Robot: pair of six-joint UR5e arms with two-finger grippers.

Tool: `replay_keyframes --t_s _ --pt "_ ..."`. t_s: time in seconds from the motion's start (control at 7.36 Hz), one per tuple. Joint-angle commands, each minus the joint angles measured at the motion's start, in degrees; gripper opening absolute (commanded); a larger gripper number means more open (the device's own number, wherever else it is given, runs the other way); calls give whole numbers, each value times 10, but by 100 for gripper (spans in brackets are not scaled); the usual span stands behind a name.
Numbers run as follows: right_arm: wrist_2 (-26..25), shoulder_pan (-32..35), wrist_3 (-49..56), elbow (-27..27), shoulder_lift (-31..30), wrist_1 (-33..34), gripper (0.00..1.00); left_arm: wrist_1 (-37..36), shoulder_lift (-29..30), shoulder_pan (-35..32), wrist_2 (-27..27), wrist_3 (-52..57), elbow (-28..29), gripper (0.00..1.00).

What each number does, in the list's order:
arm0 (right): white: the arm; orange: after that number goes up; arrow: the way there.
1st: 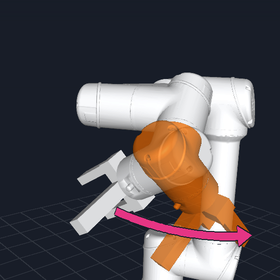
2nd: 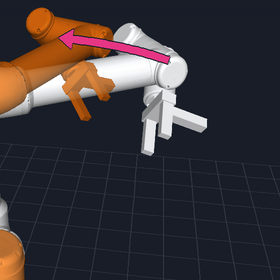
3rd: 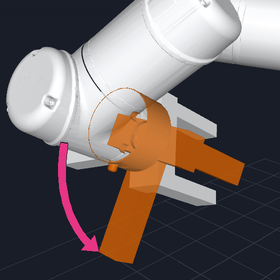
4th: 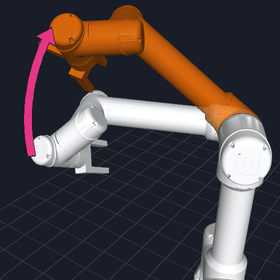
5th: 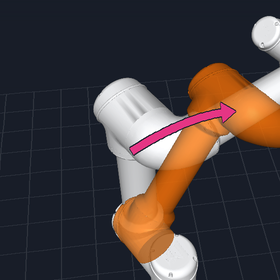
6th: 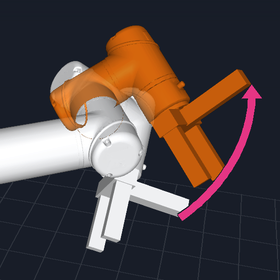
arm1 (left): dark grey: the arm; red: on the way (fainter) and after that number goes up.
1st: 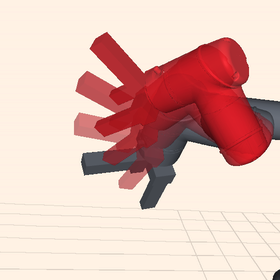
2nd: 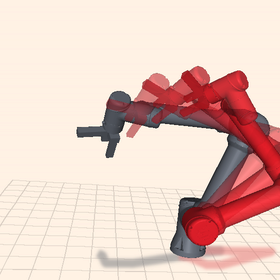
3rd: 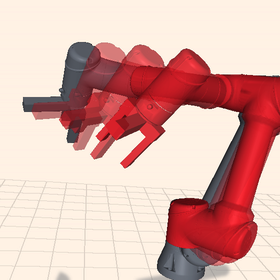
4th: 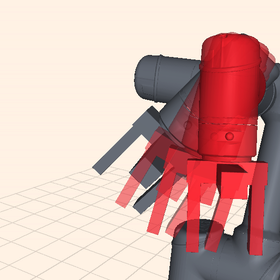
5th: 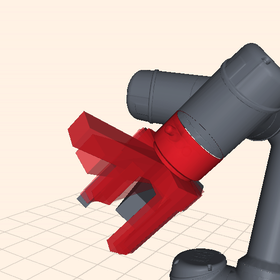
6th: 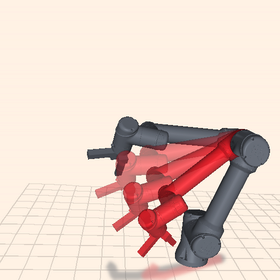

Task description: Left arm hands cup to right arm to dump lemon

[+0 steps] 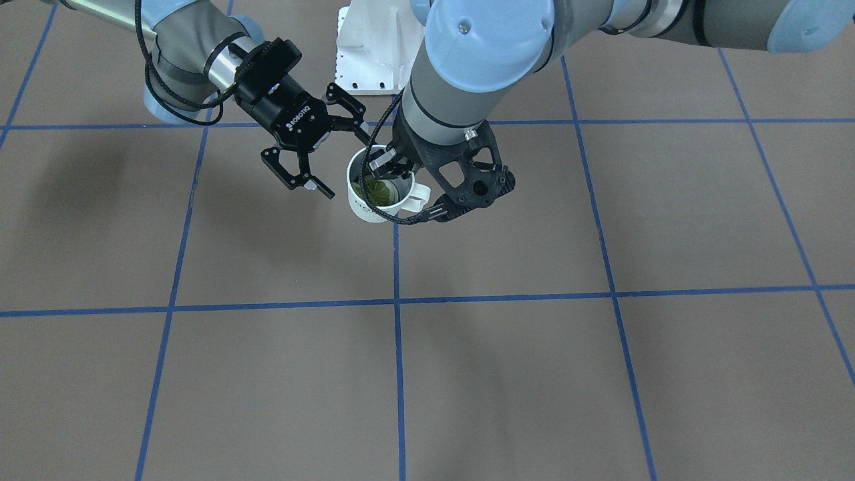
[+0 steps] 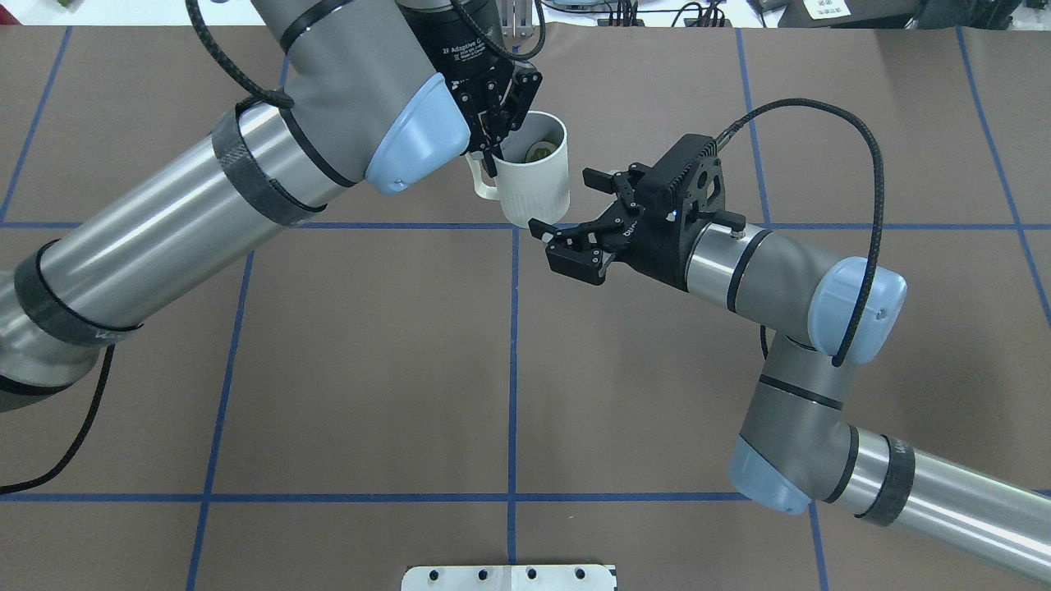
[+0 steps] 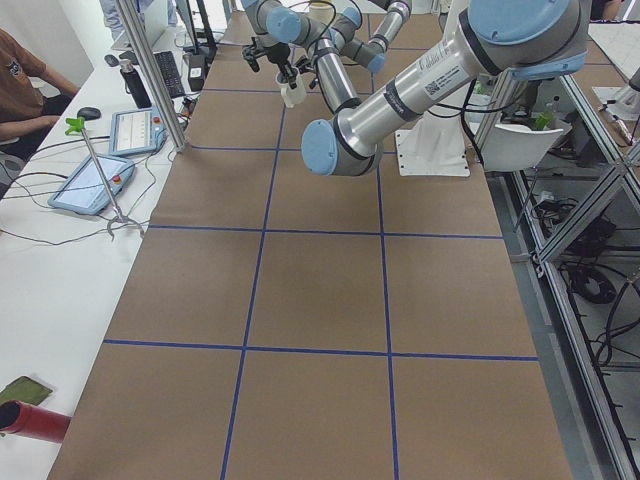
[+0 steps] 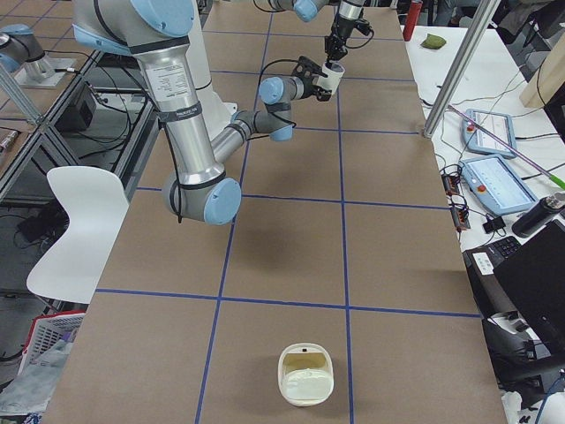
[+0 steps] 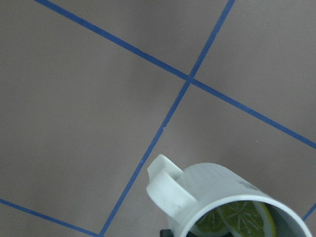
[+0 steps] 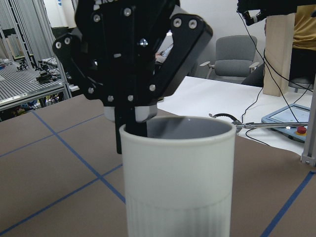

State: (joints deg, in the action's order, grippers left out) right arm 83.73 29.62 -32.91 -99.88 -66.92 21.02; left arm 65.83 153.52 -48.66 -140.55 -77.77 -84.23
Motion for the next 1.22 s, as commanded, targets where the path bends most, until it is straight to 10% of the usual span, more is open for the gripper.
replay_keyframes --t_s 0.0,1.09 --pt "-1 0 0 12 10 0 99 -1 0 3 -2 -1 -4 0" --pt "0 1 1 14 11 -3 99 1 2 24 -3 -19 -22 0"
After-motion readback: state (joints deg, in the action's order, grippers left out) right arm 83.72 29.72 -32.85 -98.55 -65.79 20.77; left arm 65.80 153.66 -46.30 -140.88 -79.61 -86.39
